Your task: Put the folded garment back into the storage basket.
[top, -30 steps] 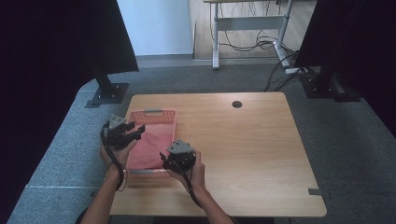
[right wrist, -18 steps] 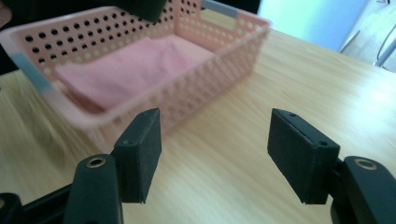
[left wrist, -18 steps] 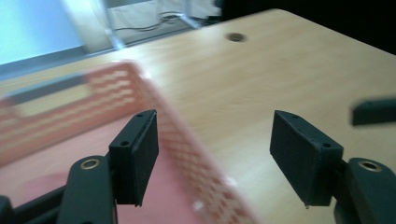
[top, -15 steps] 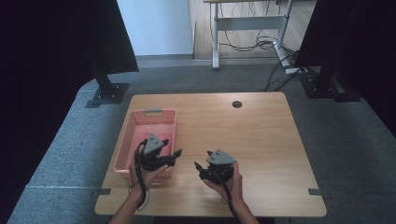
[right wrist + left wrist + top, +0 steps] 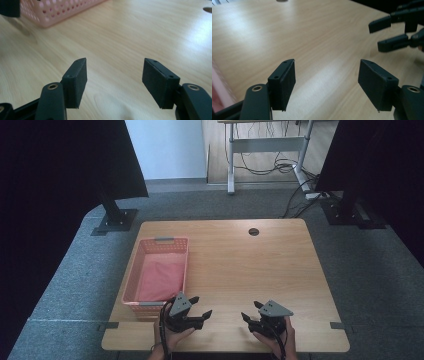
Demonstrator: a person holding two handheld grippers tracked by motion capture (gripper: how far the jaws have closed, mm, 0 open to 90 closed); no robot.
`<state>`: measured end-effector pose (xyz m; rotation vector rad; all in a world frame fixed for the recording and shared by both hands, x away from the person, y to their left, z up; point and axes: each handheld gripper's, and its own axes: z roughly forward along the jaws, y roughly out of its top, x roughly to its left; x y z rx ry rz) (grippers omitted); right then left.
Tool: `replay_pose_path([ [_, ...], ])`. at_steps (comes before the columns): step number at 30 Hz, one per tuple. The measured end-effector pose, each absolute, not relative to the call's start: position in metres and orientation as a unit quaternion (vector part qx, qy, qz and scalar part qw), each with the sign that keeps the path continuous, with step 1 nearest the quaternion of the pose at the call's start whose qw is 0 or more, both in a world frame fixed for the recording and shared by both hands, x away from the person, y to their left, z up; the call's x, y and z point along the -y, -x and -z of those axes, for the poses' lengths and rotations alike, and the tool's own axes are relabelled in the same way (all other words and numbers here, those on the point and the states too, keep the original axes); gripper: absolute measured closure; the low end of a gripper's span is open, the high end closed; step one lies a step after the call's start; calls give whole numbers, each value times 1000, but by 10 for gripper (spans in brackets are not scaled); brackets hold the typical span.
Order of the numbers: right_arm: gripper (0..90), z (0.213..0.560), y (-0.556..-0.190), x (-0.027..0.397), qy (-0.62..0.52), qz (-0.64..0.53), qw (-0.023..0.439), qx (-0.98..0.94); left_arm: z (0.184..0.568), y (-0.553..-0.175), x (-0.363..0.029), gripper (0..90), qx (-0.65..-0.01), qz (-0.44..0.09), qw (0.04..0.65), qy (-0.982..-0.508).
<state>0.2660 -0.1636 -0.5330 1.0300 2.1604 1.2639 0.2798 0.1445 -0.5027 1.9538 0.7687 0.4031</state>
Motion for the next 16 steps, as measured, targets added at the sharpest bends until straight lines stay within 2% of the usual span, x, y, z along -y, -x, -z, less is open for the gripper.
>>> replay_pose_path([
  [16, 369, 543, -263, 172, -381, -442, 208, -785, 525, -266, -149, 282, -314, -148, 455, -820],
])
